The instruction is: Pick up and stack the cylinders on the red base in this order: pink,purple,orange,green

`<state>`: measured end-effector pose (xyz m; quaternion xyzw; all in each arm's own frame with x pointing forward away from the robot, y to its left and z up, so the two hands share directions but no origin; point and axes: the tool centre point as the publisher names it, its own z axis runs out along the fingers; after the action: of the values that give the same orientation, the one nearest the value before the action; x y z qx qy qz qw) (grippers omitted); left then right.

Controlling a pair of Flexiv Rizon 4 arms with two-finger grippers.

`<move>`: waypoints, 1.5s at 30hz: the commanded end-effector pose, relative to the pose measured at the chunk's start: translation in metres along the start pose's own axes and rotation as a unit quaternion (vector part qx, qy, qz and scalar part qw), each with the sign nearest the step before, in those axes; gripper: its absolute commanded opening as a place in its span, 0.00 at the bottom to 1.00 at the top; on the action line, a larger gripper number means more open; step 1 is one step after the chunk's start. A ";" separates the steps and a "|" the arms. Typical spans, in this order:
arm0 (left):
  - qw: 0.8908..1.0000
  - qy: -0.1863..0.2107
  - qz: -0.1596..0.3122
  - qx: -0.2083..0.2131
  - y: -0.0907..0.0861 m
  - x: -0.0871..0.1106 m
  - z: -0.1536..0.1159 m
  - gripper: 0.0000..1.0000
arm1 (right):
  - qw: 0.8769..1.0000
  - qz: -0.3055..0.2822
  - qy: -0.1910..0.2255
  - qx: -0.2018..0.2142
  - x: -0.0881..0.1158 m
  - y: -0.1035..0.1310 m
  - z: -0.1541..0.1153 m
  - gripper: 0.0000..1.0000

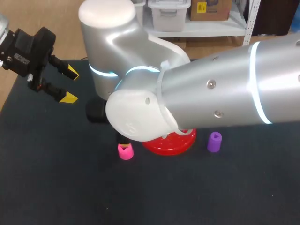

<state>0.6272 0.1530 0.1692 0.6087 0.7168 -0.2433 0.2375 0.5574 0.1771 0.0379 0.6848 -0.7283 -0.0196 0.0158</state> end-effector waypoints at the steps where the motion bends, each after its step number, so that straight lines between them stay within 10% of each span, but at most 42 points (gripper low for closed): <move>1: 1.000 -0.001 0.001 -0.001 0.000 0.001 0.000 1.00 | 1.000 0.006 -0.005 0.002 0.004 -0.001 -0.008 0.00; 7: 1.000 -0.001 0.001 -0.001 0.000 0.001 0.000 1.00 | 1.000 0.008 0.007 0.015 0.008 -0.007 -0.004 0.10; 8: 1.000 -0.001 0.001 -0.001 0.000 0.001 0.000 1.00 | 1.000 0.010 0.008 0.017 0.008 -0.008 -0.004 0.39; 9: 1.000 -0.001 0.001 -0.001 0.000 0.001 0.000 1.00 | 1.000 0.011 0.006 0.016 0.007 -0.009 -0.004 1.00; 45: 1.000 -0.001 0.001 -0.001 0.000 0.001 0.000 1.00 | 1.000 0.003 0.005 0.005 -0.001 0.003 0.008 1.00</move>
<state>0.6272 0.1530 0.1692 0.6087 0.7168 -0.2433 0.2375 0.5562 0.1796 0.0313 0.6828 -0.7302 -0.0144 0.0193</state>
